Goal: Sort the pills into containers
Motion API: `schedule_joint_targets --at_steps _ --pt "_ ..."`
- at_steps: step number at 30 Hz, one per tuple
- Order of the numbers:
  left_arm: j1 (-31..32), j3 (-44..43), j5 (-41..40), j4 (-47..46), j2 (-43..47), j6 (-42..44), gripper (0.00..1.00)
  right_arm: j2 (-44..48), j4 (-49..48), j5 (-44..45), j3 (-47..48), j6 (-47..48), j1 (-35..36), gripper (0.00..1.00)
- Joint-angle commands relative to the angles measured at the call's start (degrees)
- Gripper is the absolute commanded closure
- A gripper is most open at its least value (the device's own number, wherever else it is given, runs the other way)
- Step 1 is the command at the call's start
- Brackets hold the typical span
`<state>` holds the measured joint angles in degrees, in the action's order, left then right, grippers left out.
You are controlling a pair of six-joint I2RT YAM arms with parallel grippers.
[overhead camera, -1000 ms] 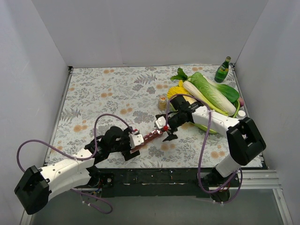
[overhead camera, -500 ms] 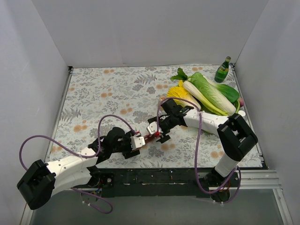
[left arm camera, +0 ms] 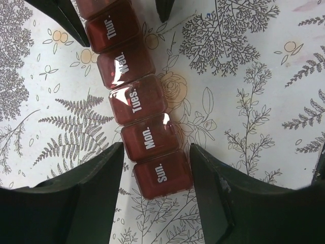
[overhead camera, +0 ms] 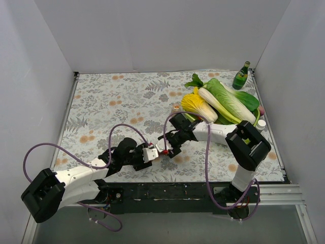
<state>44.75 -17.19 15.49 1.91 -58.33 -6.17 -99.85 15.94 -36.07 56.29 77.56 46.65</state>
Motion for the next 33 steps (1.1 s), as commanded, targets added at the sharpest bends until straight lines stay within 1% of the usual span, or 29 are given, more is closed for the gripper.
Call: schedule_joint_targets --at_steps 1,3,5,6,9,15,25,33 --pt "0.25 0.67 -0.02 -1.56 -0.12 0.73 0.48 -1.48 -1.01 1.27 1.27 -0.48 0.46 0.33" --pt "0.33 0.67 0.24 -1.56 -0.30 0.73 0.50 -2.10 -0.04 1.36 1.98 -0.57 0.46 0.38" --pt "0.25 0.58 0.25 -1.56 -0.47 0.81 0.53 -2.36 0.75 1.10 2.42 -0.57 0.54 0.41" --pt "0.25 0.67 0.42 -1.56 -0.73 0.81 0.56 -2.54 0.84 1.01 2.85 -0.65 0.54 0.43" --pt "0.34 0.49 0.42 -1.47 -1.35 0.90 0.60 -3.06 2.16 0.92 3.56 -0.66 0.63 0.47" --pt "0.69 0.05 0.42 -1.30 -3.37 1.25 0.64 -3.42 4.00 0.39 4.44 -2.59 0.72 0.54" --pt "0.95 0.40 0.07 -0.95 -4.08 1.60 0.67 -4.12 7.17 -2.94 6.99 -8.47 0.46 0.60" --pt "1.13 1.02 -0.19 -0.68 -3.64 2.13 0.72 -7.37 11.56 -4.09 10.15 -11.55 -0.69 0.63"
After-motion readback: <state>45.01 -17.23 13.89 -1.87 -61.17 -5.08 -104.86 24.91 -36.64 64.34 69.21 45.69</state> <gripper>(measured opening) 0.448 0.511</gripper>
